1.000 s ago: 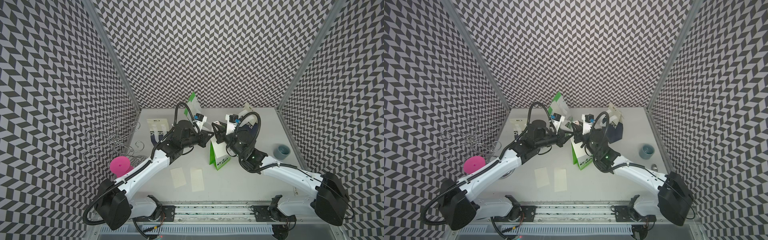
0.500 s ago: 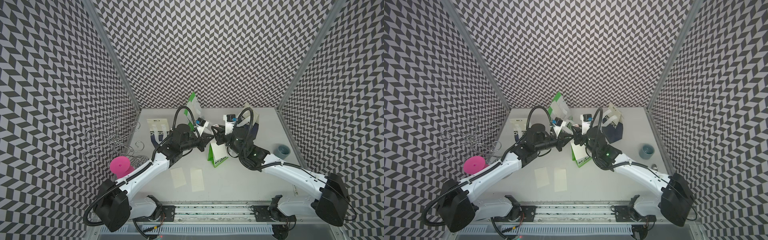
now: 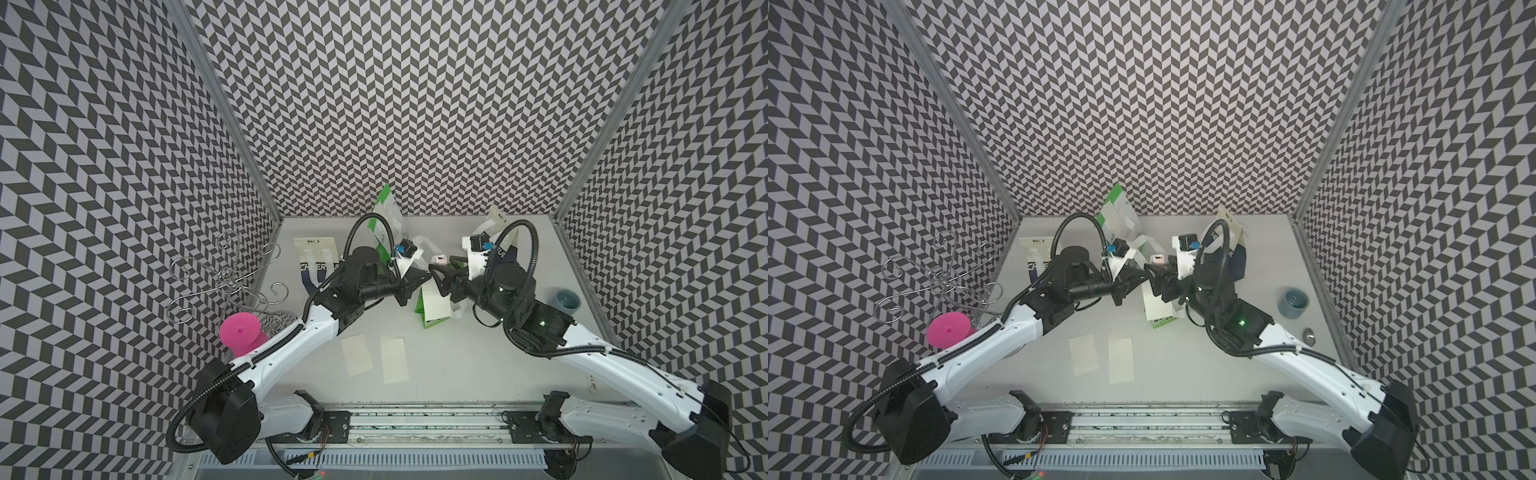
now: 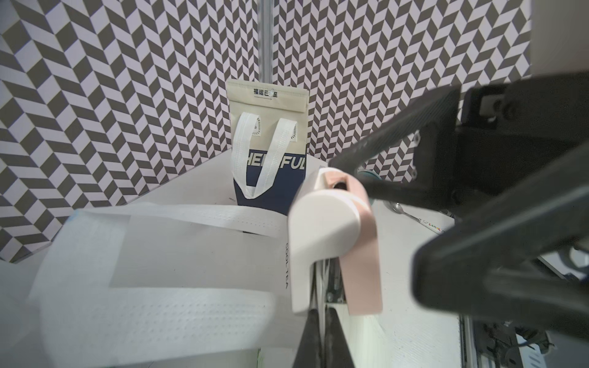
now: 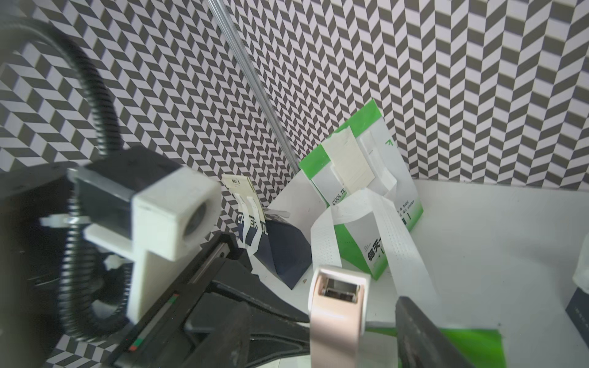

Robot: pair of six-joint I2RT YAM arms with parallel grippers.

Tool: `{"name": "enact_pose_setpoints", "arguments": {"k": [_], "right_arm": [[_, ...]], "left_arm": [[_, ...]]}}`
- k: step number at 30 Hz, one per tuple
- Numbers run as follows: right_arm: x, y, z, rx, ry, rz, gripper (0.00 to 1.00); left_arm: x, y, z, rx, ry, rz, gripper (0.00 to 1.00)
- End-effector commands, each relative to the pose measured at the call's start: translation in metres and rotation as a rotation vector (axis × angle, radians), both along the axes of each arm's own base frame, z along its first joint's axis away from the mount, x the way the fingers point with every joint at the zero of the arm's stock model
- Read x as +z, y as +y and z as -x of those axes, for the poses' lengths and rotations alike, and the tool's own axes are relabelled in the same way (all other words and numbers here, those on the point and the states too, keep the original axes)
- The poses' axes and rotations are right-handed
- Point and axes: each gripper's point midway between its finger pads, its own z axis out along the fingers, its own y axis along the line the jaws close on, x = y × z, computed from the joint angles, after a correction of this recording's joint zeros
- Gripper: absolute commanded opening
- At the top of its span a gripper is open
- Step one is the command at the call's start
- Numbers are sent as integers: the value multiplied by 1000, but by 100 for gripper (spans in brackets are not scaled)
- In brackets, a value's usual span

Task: Staple the receipts to the bags
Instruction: Place the stapler in the takeout bag, then staple the receipt to the takeout bag.

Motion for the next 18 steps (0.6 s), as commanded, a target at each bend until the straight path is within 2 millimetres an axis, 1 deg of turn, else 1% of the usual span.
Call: {"name": "enact_pose_setpoints", "arguments": {"k": [1,3,6,11,12,15,18], "right_arm": [[29,-9,8,15,-62,2,72],[37,-13,10,17,-77,-1,71],[50,-12,19,66,-115,-14,68],[66,-8,19,84,-146,-9,46],[68,-6,17,85,-147,-3,44],[62,2,9,87,-114,48,41],[54,5,3,73,-87,64,32]], "left_arm": [[36,0,14,-130,-113,30,0],[37,0,17,-159,-111,24,0],[40,1,22,-176,-130,19,0],[39,2,27,-188,-134,12,0],[40,3,28,-189,-139,13,0],[42,4,31,-194,-144,19,0],[45,5,32,-192,-151,22,0]]}}
